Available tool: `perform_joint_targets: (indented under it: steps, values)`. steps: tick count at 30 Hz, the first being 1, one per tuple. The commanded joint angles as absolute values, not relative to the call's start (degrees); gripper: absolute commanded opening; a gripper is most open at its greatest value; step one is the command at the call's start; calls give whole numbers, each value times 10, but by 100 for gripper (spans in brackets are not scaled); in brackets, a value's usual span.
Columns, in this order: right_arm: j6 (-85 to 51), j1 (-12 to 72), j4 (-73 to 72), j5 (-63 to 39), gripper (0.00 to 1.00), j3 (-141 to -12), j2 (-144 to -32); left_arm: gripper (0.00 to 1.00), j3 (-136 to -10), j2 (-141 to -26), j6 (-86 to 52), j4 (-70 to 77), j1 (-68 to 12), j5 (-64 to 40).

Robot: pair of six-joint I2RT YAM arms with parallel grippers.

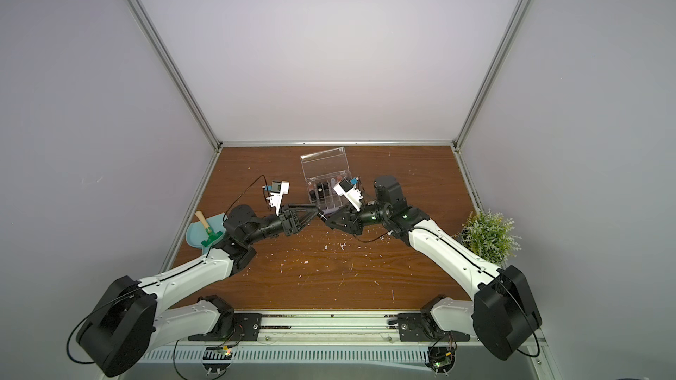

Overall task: Arrange the lipsticks in the organizer
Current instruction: Pick up the lipstick at the center of the board.

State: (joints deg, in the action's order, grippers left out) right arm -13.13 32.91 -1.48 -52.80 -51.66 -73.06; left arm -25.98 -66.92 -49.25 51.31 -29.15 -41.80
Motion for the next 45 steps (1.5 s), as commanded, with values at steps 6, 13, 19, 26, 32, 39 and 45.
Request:
perform_joint_targets:
  steps: [6, 13, 19, 26, 32, 39, 45]
  values:
    - [-126, 335, -25, -544, 22, -532, -738, 47, -278, -670, -492, 529, -288, -435]
    - [-123, 335, -20, -537, 22, -539, -741, 35, -284, -672, -496, 530, -291, -444]
    - [-121, 336, -16, -536, 22, -542, -737, 34, -281, -669, -499, 530, -290, -448]
    - [-120, 336, -13, -533, 21, -548, -735, 66, -285, -673, -502, 530, -291, -458]
    - [-118, 336, -13, -534, 21, -548, -737, 53, -285, -671, -504, 529, -290, -461]
    - [-117, 335, -13, -532, 20, -546, -735, 36, -287, -667, -509, 529, -293, -464]
    - [-116, 335, -10, -529, 20, -546, -730, 58, -283, -666, -509, 530, -297, -466]
